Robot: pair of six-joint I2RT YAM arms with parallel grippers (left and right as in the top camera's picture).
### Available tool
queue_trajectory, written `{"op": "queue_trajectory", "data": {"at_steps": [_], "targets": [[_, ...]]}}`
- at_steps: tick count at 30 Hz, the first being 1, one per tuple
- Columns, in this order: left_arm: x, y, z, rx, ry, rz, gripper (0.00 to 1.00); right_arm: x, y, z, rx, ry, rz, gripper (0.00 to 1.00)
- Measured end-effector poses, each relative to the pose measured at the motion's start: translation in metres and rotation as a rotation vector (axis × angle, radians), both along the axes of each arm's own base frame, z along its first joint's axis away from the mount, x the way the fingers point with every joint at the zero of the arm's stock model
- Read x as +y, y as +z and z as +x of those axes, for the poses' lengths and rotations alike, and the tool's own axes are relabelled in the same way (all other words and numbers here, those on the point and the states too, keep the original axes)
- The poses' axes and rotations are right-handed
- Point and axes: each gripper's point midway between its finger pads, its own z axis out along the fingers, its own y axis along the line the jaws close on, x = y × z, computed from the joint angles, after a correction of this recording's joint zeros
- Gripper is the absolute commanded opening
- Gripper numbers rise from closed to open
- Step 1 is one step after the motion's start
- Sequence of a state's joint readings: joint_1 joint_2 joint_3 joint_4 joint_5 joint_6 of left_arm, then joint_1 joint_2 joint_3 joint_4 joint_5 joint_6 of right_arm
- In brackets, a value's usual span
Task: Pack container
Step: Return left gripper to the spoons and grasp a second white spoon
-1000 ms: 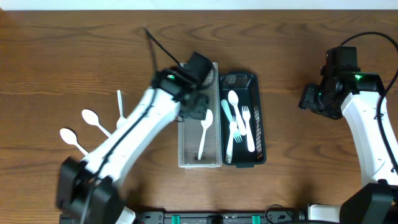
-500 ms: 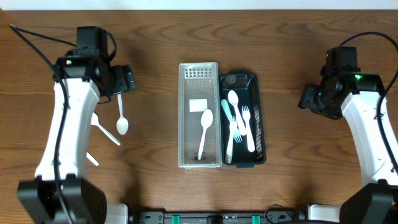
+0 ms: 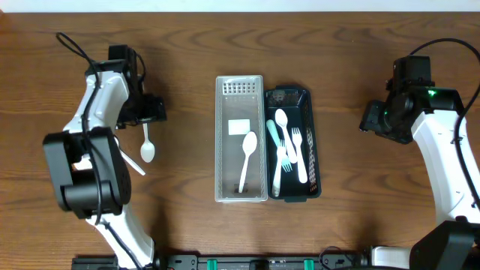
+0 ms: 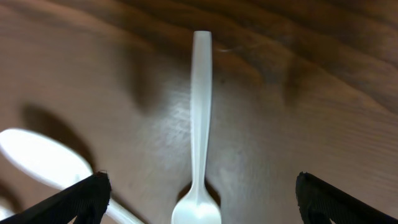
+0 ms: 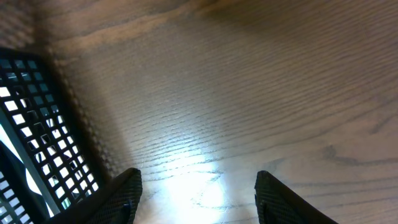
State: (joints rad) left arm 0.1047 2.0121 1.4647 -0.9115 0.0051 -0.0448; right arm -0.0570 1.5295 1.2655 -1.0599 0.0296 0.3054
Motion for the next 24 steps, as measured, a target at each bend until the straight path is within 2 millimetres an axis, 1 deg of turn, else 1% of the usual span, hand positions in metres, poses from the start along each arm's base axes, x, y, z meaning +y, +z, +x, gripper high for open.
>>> {"op": "queue_trajectory", "data": {"at_steps": [4, 7, 14, 19, 24], "targets": [[-0.003, -0.017, -0.003, 0.044, -0.013, -0.021, 0.96, 0.000, 0.000, 0.001, -0.002, 0.003, -0.001, 0.62], [-0.004, -0.025, -0.006, 0.065, -0.020, -0.027, 0.97, 0.000, 0.000, 0.001, -0.003, 0.003, -0.001, 0.62], [-0.005, -0.028, -0.004, 0.063, -0.020, -0.033, 0.96, -0.001, 0.000, 0.001, -0.004, 0.002, -0.005, 0.63], [-0.010, -0.034, -0.006, 0.058, -0.023, -0.059, 0.97, -0.001, 0.000, 0.001, -0.004, 0.002, -0.005, 0.63], [-0.012, -0.035, -0.006, 0.054, -0.023, -0.073, 0.96, -0.001, 0.000, 0.001, -0.005, 0.002, -0.005, 0.63]]}}
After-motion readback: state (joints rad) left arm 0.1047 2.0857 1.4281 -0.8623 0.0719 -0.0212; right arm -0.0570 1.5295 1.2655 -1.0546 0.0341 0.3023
